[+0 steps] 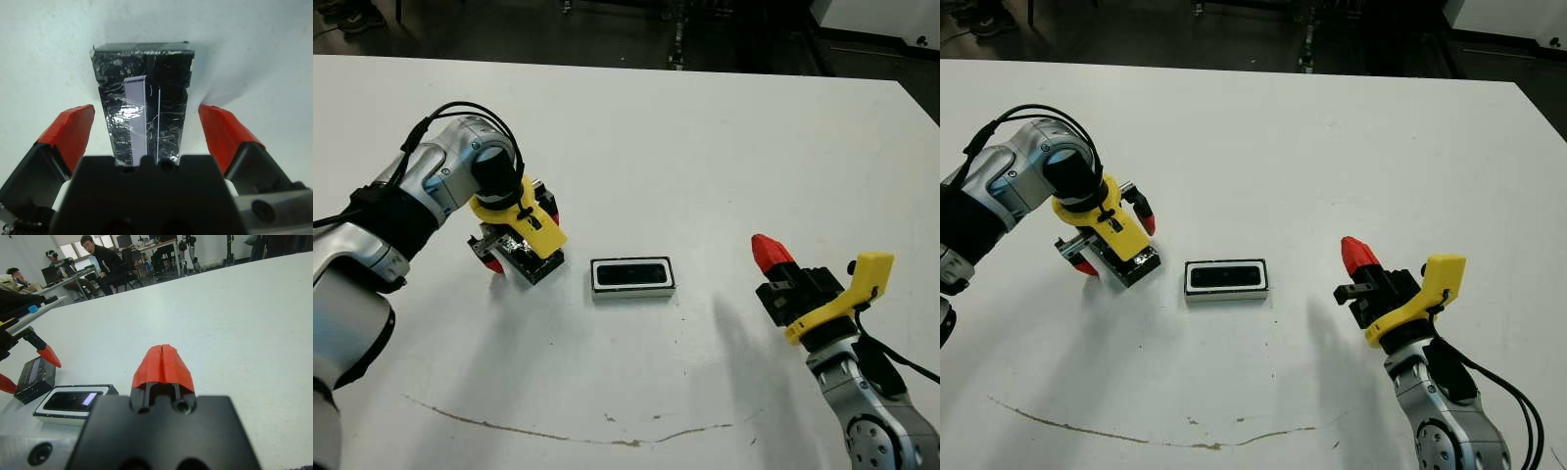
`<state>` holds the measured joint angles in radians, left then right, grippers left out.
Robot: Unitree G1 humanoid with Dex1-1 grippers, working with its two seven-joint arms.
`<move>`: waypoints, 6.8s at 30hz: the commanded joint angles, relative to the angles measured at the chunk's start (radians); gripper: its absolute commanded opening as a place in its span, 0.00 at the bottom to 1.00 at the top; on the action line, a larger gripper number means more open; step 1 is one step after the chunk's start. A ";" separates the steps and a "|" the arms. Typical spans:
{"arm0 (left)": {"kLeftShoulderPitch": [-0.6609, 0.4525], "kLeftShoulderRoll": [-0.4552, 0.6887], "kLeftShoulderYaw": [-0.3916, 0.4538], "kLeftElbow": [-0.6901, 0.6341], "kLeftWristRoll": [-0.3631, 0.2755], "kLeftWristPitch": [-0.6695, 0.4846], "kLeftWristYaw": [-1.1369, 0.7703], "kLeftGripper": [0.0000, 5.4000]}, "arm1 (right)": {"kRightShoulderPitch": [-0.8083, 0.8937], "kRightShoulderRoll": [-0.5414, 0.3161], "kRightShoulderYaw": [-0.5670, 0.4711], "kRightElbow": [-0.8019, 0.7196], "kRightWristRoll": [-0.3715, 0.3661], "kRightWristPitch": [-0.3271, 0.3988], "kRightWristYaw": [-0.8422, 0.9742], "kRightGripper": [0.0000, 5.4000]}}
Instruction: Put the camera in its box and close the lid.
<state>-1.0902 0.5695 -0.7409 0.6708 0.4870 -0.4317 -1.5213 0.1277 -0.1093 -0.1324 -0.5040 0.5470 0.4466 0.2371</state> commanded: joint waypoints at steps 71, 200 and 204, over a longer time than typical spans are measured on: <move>-0.079 -0.022 0.382 0.155 -0.255 0.313 -0.037 0.76 | 0.018 -0.002 0.037 -0.008 0.009 -0.008 -0.014 0.00; 0.057 0.121 0.164 -0.170 -0.594 0.911 0.082 0.59 | 0.048 0.016 0.072 -0.013 0.000 -0.018 -0.009 0.00; 0.116 0.149 0.192 -0.418 -0.577 1.239 0.170 0.59 | 0.051 0.021 0.080 -0.018 -0.005 -0.019 -0.014 0.00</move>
<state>-1.0040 0.6982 -0.5612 0.3355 -0.1036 0.7065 -1.3774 0.1680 -0.0856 -0.0505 -0.5192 0.5421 0.4348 0.2272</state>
